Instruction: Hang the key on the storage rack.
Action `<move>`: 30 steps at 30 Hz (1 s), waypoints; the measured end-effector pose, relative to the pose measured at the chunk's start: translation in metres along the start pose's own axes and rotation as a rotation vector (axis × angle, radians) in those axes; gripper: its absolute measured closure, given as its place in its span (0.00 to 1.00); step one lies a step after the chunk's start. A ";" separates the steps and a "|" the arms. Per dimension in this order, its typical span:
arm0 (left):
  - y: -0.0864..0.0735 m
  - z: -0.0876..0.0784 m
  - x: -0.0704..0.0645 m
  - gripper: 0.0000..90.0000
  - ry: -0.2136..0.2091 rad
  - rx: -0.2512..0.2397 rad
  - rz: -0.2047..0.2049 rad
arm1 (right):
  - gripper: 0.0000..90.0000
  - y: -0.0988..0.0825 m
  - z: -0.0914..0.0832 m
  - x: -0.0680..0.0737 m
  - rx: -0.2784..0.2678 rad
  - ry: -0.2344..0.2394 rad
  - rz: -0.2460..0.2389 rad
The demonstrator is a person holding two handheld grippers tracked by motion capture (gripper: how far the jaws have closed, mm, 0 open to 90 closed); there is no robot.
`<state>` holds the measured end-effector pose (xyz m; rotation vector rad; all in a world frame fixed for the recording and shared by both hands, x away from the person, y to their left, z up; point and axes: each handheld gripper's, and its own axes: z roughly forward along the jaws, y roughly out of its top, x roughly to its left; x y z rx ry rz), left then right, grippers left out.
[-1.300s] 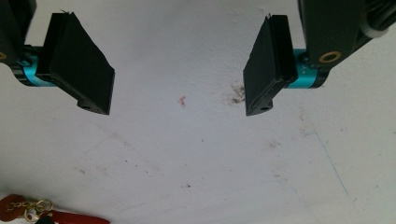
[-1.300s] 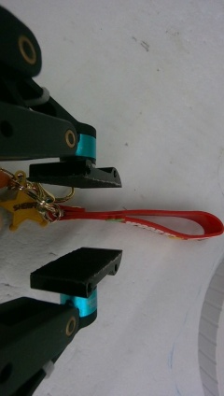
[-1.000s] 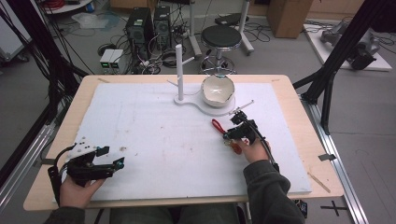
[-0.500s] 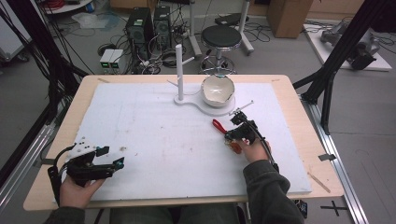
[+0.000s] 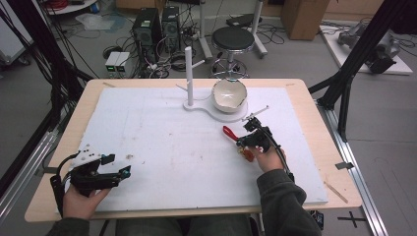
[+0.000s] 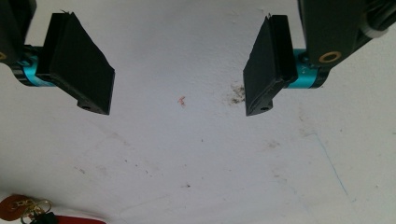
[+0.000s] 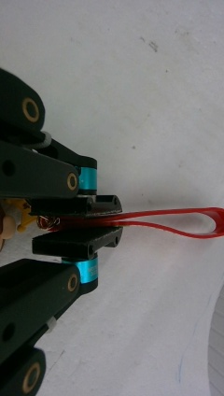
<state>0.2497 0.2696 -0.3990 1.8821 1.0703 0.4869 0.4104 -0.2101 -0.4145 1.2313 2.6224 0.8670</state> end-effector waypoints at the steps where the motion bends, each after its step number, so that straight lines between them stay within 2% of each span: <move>1: 0.000 0.000 0.000 0.28 0.001 0.000 -0.002 | 0.92 0.000 -0.001 0.001 -0.005 0.002 0.003; 9: 0.000 0.000 0.000 0.28 0.001 -0.002 -0.004 | 0.92 0.000 -0.012 0.005 -0.047 0.019 -0.008; 12: 0.000 0.001 0.000 0.28 -0.001 -0.001 -0.001 | 0.92 0.002 -0.017 0.008 -0.061 0.022 0.005; 22: 0.000 0.000 0.000 0.28 0.002 -0.003 -0.005 | 0.92 0.013 -0.032 0.018 -0.122 0.030 -0.034; 30: 0.000 0.000 0.000 0.28 0.000 -0.004 -0.005 | 0.92 0.021 -0.040 0.024 -0.170 0.031 -0.043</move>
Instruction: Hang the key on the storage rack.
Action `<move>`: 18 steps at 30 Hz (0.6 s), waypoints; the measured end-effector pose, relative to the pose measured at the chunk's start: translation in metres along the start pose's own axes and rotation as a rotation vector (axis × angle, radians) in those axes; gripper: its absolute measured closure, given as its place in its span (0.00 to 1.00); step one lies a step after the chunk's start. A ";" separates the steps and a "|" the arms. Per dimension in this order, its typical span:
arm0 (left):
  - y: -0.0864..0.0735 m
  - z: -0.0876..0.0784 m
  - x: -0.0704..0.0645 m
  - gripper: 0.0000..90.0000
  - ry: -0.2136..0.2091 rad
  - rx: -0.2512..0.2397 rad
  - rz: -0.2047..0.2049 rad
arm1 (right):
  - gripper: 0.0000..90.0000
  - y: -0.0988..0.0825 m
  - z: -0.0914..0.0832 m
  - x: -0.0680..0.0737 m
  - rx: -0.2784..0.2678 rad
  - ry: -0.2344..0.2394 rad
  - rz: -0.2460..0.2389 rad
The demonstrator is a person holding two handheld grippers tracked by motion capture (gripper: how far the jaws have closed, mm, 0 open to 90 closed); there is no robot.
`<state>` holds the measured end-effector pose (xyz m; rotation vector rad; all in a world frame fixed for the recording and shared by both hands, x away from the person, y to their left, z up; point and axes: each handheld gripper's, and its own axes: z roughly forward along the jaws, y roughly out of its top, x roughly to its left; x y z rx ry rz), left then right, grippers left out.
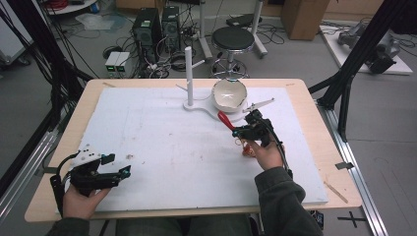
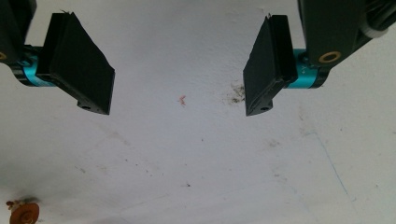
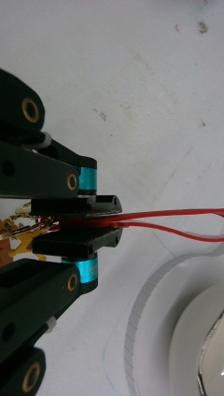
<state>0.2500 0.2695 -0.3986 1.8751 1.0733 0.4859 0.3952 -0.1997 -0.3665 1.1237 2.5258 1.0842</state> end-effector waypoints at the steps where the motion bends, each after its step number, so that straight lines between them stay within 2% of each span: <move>1: 0.000 0.000 0.000 0.28 0.000 0.001 -0.001 | 0.92 0.001 -0.001 0.000 -0.006 0.000 0.001; 18: 0.000 -0.001 0.001 0.28 0.001 -0.001 0.004 | 0.92 0.027 -0.006 0.013 -0.067 -0.012 -0.028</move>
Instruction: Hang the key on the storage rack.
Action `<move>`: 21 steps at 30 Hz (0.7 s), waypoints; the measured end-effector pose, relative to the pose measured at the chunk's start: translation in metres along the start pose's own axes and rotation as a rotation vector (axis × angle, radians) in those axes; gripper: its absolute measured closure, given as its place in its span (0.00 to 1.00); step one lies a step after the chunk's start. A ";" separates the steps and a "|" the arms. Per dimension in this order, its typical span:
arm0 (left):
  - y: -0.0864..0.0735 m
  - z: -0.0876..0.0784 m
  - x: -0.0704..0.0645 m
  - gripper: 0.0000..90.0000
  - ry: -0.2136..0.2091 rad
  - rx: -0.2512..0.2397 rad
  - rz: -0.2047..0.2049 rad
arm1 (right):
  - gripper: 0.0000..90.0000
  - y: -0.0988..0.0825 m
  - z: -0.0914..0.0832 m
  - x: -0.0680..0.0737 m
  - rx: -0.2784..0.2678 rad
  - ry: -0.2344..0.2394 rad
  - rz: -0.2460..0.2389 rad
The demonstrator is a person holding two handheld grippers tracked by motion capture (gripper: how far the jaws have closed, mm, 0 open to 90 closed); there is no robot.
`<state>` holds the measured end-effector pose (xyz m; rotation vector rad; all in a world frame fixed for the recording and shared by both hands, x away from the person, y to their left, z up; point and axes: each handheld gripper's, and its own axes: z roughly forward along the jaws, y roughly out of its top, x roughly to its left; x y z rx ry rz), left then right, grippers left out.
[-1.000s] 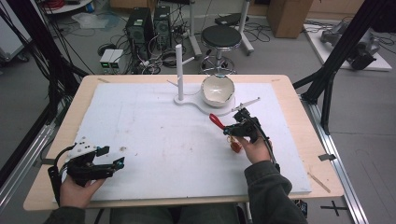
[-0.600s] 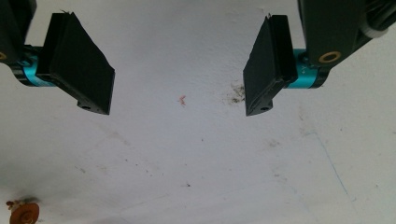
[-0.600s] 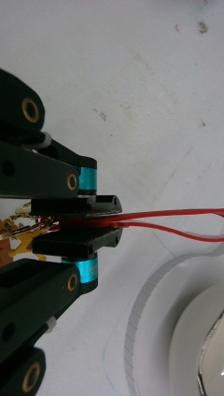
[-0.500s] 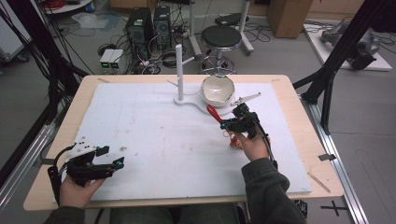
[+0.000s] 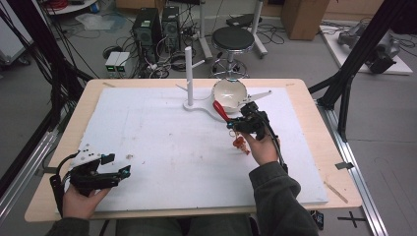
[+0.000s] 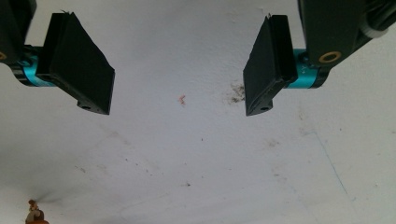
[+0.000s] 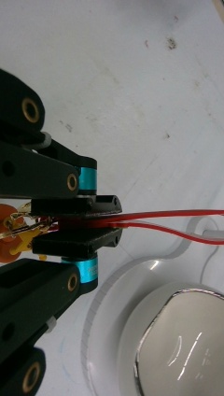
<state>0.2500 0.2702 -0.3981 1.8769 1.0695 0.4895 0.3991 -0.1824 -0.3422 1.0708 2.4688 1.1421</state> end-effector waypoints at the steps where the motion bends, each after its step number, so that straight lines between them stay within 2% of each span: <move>1: 0.000 0.000 0.000 0.28 0.000 0.000 -0.002 | 0.92 0.004 0.001 0.001 -0.009 0.000 -0.004; 21: 0.001 -0.001 0.000 0.28 0.002 0.004 0.005 | 0.92 0.042 0.013 0.011 -0.036 0.006 -0.035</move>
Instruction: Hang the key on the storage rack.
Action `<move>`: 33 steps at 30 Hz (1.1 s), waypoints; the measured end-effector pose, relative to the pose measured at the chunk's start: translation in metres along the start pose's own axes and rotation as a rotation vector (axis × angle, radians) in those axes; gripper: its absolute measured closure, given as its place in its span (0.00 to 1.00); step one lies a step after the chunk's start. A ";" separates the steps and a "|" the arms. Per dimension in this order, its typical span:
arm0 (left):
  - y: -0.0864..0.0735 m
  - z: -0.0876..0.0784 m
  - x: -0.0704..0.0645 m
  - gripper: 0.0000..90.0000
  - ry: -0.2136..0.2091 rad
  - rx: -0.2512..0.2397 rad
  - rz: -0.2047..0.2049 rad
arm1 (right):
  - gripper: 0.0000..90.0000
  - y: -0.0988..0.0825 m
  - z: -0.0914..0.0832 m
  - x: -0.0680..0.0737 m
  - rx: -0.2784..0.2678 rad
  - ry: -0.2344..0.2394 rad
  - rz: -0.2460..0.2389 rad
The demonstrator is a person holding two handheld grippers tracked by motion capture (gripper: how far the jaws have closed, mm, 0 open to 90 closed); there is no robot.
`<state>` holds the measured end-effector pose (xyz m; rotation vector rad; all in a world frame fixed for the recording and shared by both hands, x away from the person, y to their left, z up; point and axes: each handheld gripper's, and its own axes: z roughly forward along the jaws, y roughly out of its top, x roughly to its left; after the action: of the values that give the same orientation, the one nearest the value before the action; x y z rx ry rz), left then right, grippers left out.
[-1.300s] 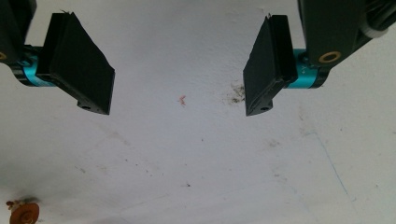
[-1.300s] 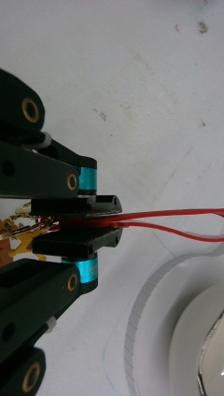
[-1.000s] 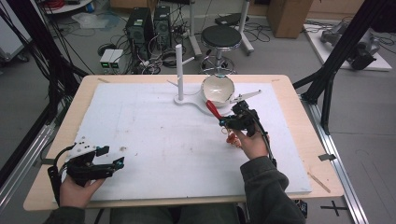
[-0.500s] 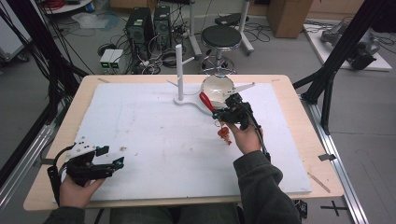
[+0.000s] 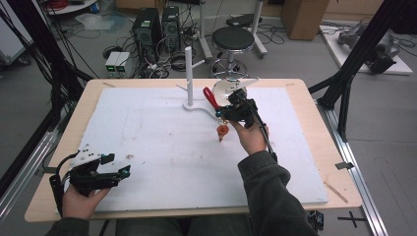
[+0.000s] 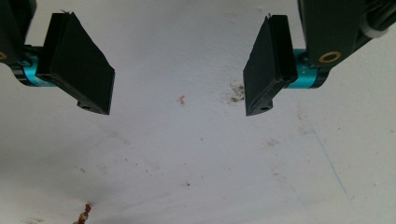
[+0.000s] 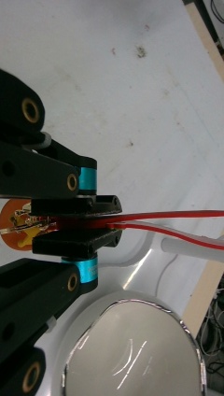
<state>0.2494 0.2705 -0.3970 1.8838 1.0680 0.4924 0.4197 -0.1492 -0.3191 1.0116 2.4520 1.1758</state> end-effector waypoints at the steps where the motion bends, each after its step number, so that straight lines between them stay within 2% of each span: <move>1: 0.000 0.000 0.000 0.28 0.000 0.000 0.000 | 0.92 0.003 0.002 0.001 -0.003 0.003 0.002; 9: 0.000 0.000 0.000 0.28 -0.003 -0.002 0.001 | 0.93 0.013 0.010 0.004 0.008 0.005 -0.008; 17: 0.000 0.000 0.000 0.28 -0.003 -0.008 -0.009 | 0.93 0.036 0.021 0.009 0.008 -0.003 -0.028; 25: 0.000 0.000 0.000 0.28 -0.003 -0.009 -0.005 | 0.93 0.054 0.037 0.009 0.027 -0.006 -0.021; 33: 0.000 0.001 0.001 0.28 -0.003 -0.009 -0.008 | 0.93 0.061 0.055 0.006 0.052 -0.011 -0.001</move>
<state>0.2510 0.2703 -0.3973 1.8716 1.0693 0.4895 0.4714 -0.0857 -0.3083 1.0275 2.4861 1.1092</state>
